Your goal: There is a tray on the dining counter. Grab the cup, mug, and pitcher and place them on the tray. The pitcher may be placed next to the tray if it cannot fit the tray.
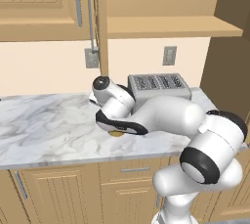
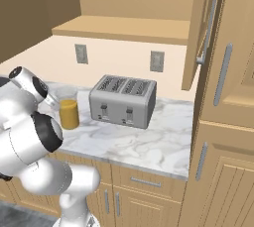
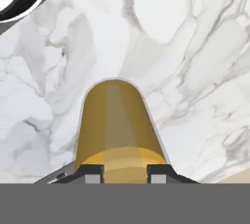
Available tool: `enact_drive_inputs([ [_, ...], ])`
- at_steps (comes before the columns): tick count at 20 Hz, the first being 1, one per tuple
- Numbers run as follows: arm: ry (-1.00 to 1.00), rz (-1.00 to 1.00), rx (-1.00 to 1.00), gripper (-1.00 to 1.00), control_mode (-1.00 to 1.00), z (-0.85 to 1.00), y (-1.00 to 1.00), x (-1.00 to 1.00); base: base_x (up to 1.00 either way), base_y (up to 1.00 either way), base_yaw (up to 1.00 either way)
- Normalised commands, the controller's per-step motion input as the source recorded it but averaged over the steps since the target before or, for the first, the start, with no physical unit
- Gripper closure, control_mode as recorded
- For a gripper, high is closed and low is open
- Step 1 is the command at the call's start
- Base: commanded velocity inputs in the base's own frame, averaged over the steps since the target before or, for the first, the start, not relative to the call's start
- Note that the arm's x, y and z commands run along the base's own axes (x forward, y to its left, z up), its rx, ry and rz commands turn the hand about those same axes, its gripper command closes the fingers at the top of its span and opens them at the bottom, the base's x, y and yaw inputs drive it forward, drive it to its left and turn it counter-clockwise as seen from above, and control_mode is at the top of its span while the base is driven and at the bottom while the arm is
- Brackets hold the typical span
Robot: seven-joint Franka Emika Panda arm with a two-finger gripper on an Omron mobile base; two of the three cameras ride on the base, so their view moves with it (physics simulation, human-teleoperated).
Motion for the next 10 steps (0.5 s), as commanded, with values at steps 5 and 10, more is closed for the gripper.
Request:
enact_drive_inputs([
  [5, 0.0, 0.18, -0.05, 1.0, -1.0, 0.17, 0.0, -0.01, 0.0, 0.0, 0.0],
  [10, 0.0, 0.24, -0.1, 1.0, -1.0, 0.15, 0.0, -0.04, 0.0, 0.0, 0.0],
])
